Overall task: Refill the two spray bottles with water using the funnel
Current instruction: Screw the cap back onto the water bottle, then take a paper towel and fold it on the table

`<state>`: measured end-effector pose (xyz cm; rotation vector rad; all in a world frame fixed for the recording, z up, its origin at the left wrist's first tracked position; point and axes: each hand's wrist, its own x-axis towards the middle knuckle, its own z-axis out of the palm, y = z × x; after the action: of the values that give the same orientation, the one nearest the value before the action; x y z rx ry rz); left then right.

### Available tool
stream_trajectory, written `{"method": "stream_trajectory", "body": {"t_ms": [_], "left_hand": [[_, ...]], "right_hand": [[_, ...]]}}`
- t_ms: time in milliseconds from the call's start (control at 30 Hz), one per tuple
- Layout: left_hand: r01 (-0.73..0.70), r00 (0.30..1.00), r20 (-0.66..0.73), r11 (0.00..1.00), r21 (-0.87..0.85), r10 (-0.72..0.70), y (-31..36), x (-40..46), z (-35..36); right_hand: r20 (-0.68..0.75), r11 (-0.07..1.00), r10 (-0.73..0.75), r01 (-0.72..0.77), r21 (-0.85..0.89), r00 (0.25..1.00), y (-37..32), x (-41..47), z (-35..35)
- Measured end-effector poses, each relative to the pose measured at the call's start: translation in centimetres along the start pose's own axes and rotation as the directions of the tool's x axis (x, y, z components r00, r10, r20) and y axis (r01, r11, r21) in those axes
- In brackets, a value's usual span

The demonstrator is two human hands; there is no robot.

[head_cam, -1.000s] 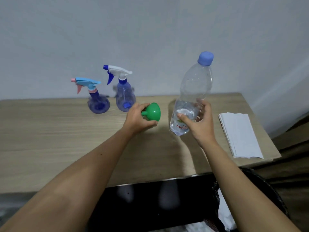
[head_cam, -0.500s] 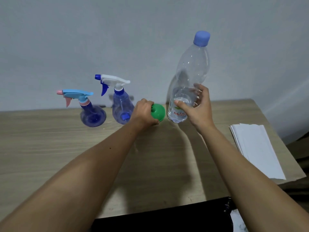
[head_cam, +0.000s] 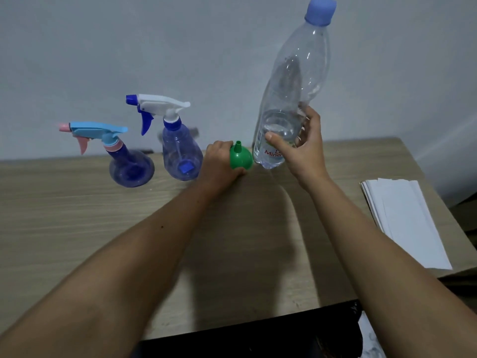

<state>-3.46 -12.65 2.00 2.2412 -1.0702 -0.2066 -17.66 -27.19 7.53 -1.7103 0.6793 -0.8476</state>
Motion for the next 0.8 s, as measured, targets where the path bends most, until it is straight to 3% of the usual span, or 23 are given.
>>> {"method": "stream_trajectory", "body": {"t_ms": [233, 433, 567, 700, 800], "left_hand": [[0.025, 0.999, -0.045, 0.998, -0.060, -0.028, 0.3, -1.2, 0.5], [-0.003, 0.988, -0.151, 0.989, -0.146, -0.019, 0.3, -3.7, 0.6], [-0.121, 0.972, -0.219, 0.977, -0.174, 0.081, 1.3, -6.5, 2.0], [-0.286, 0.958, -0.055, 0.935, -0.209, 0.280, 4.4, -7.1, 5.2], [-0.450, 0.877, 0.059, 0.858, -0.249, 0.477, 8.4, -5.9, 8.1]], "right_hand": [[0.033, 1.000, 0.009, -0.010, 0.012, 0.999, 0.0, 0.0, -0.5], [-0.029, 0.998, 0.060, -0.061, -0.023, 0.998, 0.6, -2.1, -2.9], [-0.156, 0.994, 0.080, -0.091, -0.064, 0.984, 1.5, -5.7, -6.3], [-0.284, 0.973, 0.138, -0.183, -0.141, 0.949, 2.6, -10.3, -11.6], [-0.395, 0.947, 0.161, -0.255, -0.197, 0.904, 3.6, -13.6, -16.0]]}}
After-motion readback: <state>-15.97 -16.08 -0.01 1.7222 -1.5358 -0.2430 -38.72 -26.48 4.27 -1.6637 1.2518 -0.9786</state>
